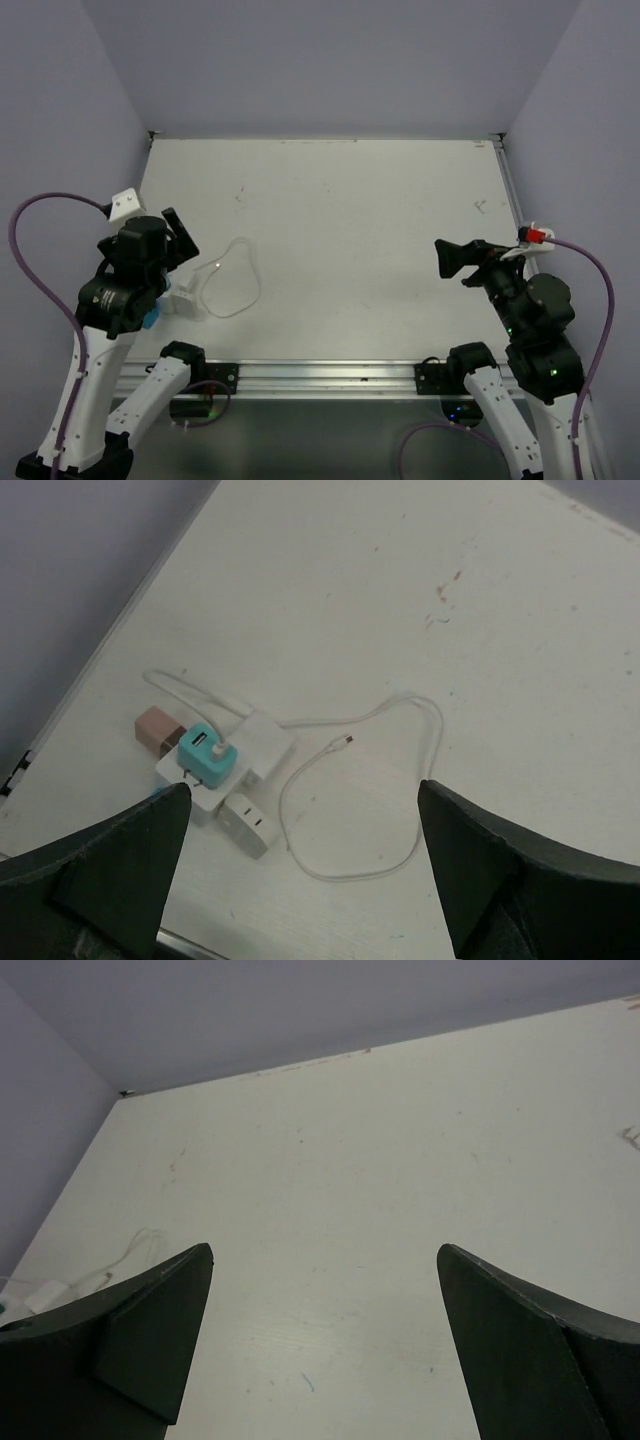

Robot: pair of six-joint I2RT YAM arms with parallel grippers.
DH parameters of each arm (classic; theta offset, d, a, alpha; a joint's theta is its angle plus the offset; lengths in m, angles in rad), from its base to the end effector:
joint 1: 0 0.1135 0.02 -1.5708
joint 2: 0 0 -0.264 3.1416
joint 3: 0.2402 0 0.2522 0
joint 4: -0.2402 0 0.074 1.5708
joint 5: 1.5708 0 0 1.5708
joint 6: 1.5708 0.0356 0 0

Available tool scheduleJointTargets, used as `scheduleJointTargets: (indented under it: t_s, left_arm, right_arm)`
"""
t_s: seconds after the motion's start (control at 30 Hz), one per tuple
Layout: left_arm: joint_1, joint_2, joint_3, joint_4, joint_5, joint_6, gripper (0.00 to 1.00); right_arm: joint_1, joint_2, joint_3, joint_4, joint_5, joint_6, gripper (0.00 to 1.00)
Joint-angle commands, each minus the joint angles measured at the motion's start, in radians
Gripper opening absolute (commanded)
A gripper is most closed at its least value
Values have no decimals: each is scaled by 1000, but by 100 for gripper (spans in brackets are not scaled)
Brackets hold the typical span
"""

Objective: Pull the plug off the socket

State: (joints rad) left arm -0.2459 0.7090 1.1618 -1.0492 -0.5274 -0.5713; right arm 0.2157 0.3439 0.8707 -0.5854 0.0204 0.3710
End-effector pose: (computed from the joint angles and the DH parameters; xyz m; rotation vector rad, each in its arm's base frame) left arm 0.1017 -0.0070 0.3877 -0.6237 1.9827 0.0767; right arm 0.0612 0.0127 0.3711 0.1436 1.6407 0.4330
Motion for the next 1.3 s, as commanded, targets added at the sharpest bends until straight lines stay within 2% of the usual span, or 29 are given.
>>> scheduleJointTargets:
  t_s: [0.0,0.1,0.4,0.53,0.67,0.97,1.27]
  left_arm:
    - [-7,24,-85,-28,-59,-73,99]
    - [-6,84,-142,-17,-95,-107,100]
    - [42,312,-132,-5,-149,-159,100]
    - [77,430,-126,-61,-164,-260,100]
    - [94,454,-158,-41,-209,-300,100]
    - [220,524,-251,6,-241,-392,99]
    - [238,576,-261,26,-255,-486,98]
  right_arm:
    - [14,-14,-25,6,-62,45,99]
    - [20,-19,-47,7,-92,57,99]
    - [37,-66,-90,12,-106,77,99]
    - [43,-100,-108,15,-108,86,99]
    - [62,-117,-119,24,-102,89,99]
    - [116,-170,-99,-2,-54,23,99]
    - [163,-187,-81,-45,-23,-40,99]
